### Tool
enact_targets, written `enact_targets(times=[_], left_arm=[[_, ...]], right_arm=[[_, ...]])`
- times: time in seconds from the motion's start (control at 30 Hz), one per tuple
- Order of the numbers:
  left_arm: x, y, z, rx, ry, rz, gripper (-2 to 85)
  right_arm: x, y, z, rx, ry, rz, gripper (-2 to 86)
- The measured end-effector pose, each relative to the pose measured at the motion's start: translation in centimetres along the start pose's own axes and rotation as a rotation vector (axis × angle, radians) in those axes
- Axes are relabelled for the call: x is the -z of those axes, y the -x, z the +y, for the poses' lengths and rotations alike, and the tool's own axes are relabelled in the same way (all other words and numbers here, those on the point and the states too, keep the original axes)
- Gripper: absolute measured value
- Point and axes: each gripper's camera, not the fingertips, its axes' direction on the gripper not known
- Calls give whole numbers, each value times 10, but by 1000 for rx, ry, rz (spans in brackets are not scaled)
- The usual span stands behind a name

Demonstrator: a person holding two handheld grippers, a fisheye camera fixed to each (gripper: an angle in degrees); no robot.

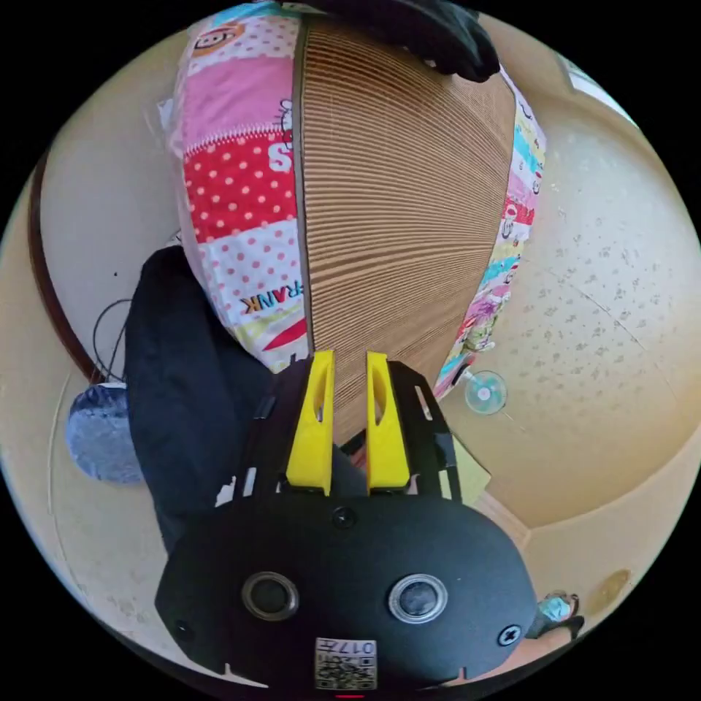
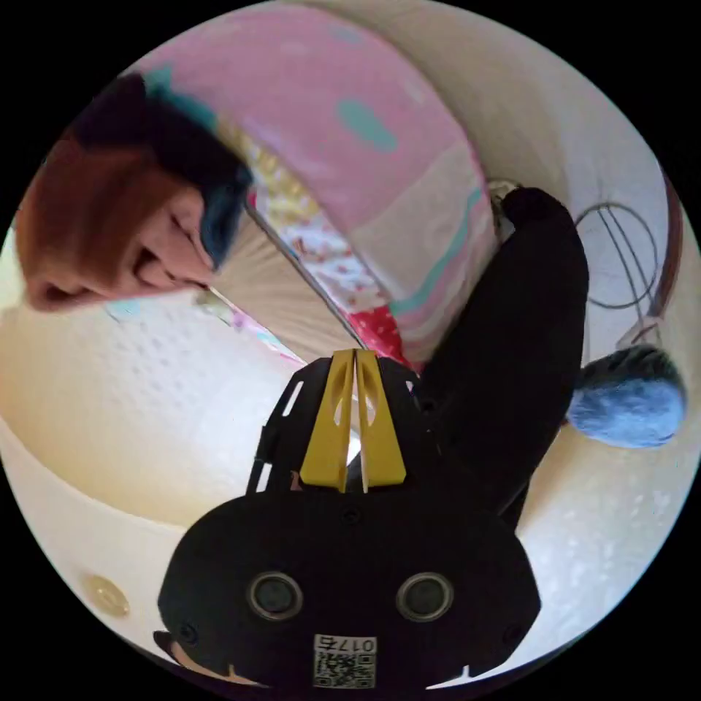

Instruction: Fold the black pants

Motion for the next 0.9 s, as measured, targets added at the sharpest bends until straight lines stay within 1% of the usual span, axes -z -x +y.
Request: enact_targets(times=[0.03,0.07,0.1,0.13,0.17,0.2,0.23,0.27,0.3,0.4,0.43,0.47,0.53,0.57,0.6,0.63,0.67,0.7,0.73,0.77,0.83,0.9], left_arm=[[0,-18,-9,-65,77,-23,57],[1,-30,-13,-103,96,-55,54],[5,-51,-17,-158,110,-110,53],[7,-68,-20,-192,113,-112,53],[7,-74,-21,-206,117,-90,53],[5,-83,-22,-225,133,-18,53],[2,-87,-21,-229,152,58,52],[0,-89,-20,-227,160,91,53],[-1,-89,-17,-220,181,135,53],[16,-90,-24,-179,261,154,66],[42,-95,-30,-195,217,167,72],[58,-97,-32,-202,179,177,73],[133,-106,-37,-257,-22,215,75],[153,-110,-36,-295,-75,198,75],[189,-122,-32,-387,-159,80,76],[218,-135,-30,-435,-203,-119,79],[229,-141,-31,-440,-216,-219,81],[250,-151,-36,-454,-219,-360,106],[270,-162,-42,-499,-204,-426,124],[281,-168,-45,-517,-208,-451,129],[331,-193,-51,-546,-334,-541,138],[367,-210,-54,-563,-451,-553,146]], right_arm=[[-28,51,-6,141,90,286,3],[-44,75,-5,215,120,429,3],[-77,116,1,358,149,709,3],[-110,144,11,471,142,939,3],[-125,153,16,515,131,1027,3],[-153,165,25,571,121,1137,3],[-177,169,31,591,141,1159,3],[-189,168,33,590,157,1143,3],[-209,163,36,571,186,1086,3],[-250,136,42,479,210,892,3],[-263,123,47,437,207,810,3],[-268,117,49,418,204,773,3],[-282,98,62,377,155,648,4],[-283,94,66,370,138,627,4],[-285,86,71,349,110,597,4],[-285,78,76,323,90,580,4],[-283,74,78,310,79,574,4],[-279,66,83,288,51,562,4],[-272,58,89,272,12,548,4],[-268,55,93,268,-9,538,4],[-251,42,113,313,-103,452,4],[-237,28,133,363,-169,349,4]])
